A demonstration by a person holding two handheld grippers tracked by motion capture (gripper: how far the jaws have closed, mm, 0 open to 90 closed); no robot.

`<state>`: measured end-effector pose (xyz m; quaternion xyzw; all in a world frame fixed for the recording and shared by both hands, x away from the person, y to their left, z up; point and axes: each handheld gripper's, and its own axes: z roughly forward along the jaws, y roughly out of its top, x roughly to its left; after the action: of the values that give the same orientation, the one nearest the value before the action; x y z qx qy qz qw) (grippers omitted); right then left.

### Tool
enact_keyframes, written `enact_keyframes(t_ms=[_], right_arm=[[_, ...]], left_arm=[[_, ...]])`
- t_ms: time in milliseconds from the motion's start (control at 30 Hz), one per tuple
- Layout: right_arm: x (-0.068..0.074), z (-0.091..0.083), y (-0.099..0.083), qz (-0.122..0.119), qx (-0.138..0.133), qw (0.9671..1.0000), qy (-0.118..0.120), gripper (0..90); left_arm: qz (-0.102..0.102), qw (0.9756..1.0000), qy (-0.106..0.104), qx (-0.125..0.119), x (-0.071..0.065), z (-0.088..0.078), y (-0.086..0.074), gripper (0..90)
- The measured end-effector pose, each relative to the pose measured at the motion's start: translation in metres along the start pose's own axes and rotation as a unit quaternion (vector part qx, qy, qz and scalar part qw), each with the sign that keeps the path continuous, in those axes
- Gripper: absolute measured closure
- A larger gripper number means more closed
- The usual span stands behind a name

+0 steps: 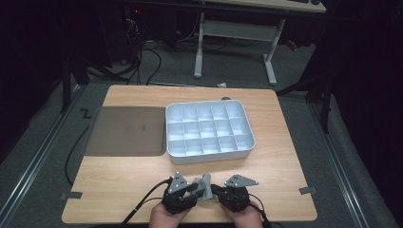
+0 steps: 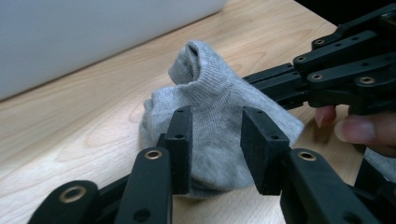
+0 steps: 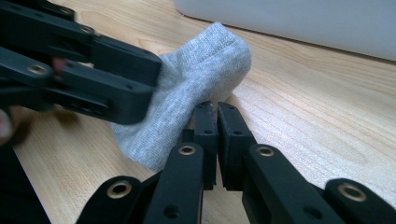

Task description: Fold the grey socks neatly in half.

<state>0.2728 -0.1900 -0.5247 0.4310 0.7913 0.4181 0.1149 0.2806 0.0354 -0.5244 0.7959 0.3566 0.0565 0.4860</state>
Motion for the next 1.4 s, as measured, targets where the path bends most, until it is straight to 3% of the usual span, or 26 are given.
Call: enact_keyframes(t_ms=[200,433,667,1000,1400], right_arm=[[0.0,0.001,0.0,0.0,0.0,1.0,0.0,87.7],[0.001,0.0,-0.001,0.0,0.002,1.0,-0.002,87.5],[0.001,-0.003,-0.001,0.0,-0.001,1.0,0.001,87.8],[0.002,-0.005,0.001,-0.004,-0.009,0.9999,0.0,87.8],[0.004,-0.007,0.002,-0.004,-0.016,0.9999,-0.003,87.8]], left_arm=[[0.015,0.9992,0.022,-0.03,0.004,-0.017,-0.002,64.6],[0.01,0.9997,0.022,-0.009,0.015,-0.011,-0.009,73.9],[-0.001,1.0,0.001,-0.002,0.016,-0.006,-0.009,86.9],[0.02,0.9997,0.005,0.01,0.005,0.0,-0.01,88.2],[0.047,0.9984,0.027,0.017,-0.017,0.014,-0.006,87.9]])
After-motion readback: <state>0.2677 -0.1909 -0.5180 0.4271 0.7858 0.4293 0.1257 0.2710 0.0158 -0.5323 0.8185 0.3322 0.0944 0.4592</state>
